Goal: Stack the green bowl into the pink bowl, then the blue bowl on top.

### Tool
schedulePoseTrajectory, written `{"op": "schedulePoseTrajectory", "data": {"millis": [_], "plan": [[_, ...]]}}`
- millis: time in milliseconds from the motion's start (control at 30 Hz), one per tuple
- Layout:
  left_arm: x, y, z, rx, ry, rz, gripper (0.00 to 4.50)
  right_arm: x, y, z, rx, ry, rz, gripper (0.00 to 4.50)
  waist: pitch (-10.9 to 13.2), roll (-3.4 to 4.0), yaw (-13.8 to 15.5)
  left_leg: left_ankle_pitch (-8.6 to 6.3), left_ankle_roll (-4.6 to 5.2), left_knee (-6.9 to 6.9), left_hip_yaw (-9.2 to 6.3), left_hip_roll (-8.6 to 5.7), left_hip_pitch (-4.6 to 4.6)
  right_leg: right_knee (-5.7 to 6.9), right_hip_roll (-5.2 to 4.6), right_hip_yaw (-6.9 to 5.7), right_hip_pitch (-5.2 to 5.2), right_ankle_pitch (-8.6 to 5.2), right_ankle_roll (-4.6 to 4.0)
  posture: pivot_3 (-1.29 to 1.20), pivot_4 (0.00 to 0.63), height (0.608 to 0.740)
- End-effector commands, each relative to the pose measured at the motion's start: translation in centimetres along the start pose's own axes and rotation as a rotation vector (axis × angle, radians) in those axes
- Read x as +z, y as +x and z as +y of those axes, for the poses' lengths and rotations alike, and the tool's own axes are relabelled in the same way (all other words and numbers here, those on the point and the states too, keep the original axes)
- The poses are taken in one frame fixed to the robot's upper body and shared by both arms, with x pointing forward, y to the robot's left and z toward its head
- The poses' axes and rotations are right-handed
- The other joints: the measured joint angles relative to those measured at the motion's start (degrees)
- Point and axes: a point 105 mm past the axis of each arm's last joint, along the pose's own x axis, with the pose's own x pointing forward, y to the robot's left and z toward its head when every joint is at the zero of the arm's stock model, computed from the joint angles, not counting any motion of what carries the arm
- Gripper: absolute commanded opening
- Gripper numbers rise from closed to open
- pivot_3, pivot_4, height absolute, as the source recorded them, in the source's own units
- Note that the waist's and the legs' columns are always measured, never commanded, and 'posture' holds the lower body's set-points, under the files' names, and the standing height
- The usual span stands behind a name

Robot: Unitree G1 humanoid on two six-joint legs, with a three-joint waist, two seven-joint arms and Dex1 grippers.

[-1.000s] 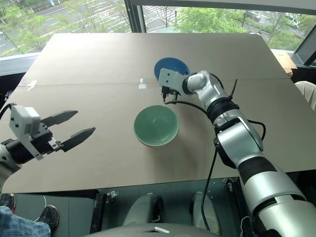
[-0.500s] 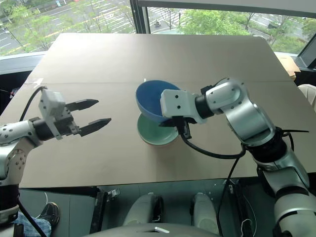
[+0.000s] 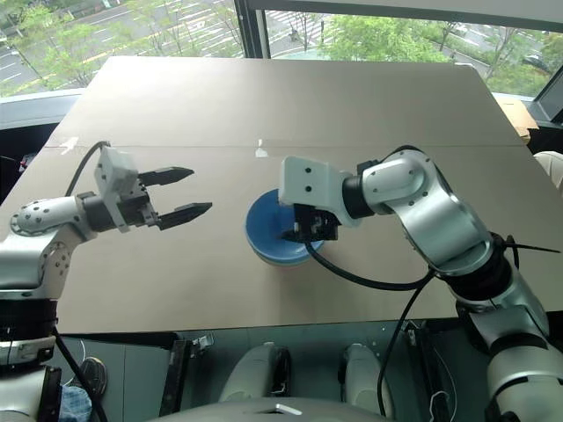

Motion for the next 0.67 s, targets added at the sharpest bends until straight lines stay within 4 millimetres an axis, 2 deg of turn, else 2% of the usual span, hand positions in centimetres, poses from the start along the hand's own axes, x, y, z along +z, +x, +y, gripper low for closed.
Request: {"op": "schedulePoseTrajectory", "data": {"millis": [33,200,267,333,467,533,667], "plan": [[1.3,-0.1,0.0,0.030,0.068,-0.029,4.50,0.7,-2.7,-1.2,-0.111,0.091,-0.104,3.10,0.0,-0.01,0.1,0.00,0.00,0.00,0.00,0.00,0.00,0.00,0.00,0.00,0.00,0.00,0.00,0.00,0.150,0.740],[1.1,-0.8,-1.3,0.052,0.055,-0.023,4.50,-2.8,-6.4,-2.0,-0.293,0.237,-0.183,3.10,0.0,-0.05,0.3,-0.04,0.06,-0.01,-0.04,0.02,-0.02,-0.03,-0.06,-0.03,0.07,0.00,0.00,0.00,0.150,0.740],[0.9,-1.2,-1.8,0.070,0.047,-0.023,4.50,-5.5,-7.8,-1.8,-0.365,0.264,-0.167,3.10,0.0,-0.03,0.4,-0.05,0.08,-0.02,-0.04,0.01,-0.02,-0.05,-0.07,-0.03,0.07,0.00,0.00,0.00,0.150,0.740],[0.6,-1.6,-2.1,0.106,0.024,-0.029,4.50,-9.4,-9.8,-1.5,-0.455,0.327,-0.122,3.10,0.0,-0.04,0.6,-0.05,0.08,-0.03,-0.04,0.02,0.01,-0.06,-0.07,-0.03,0.11,0.00,0.00,0.00,0.150,0.740],[-0.5,-2.6,-3.0,0.141,-0.011,-0.014,4.50,-13.9,-12.7,-0.1,-0.553,0.396,-0.114,3.10,0.0,-0.02,0.7,-0.05,0.08,0.02,0.08,0.02,0.20,-0.11,-0.08,0.12,0.17,-0.01,0.00,0.00,0.150,0.740],[-0.7,-2.8,-3.3,0.149,-0.015,-0.007,4.50,-14.8,-13.2,0.7,-0.553,0.395,-0.119,3.10,0.0,-0.01,0.6,-0.04,0.07,0.02,0.11,0.05,0.33,-0.08,-0.06,0.18,0.22,-0.01,0.00,0.00,0.150,0.740],[-0.9,-3.2,-3.4,0.160,-0.016,-0.003,4.50,-15.1,-13.4,1.4,-0.550,0.376,-0.162,3.10,0.0,-0.01,0.5,-0.03,0.06,0.02,0.11,0.10,0.52,-0.03,0.00,0.23,0.35,-0.01,-0.01,0.00,0.150,0.740]]}}
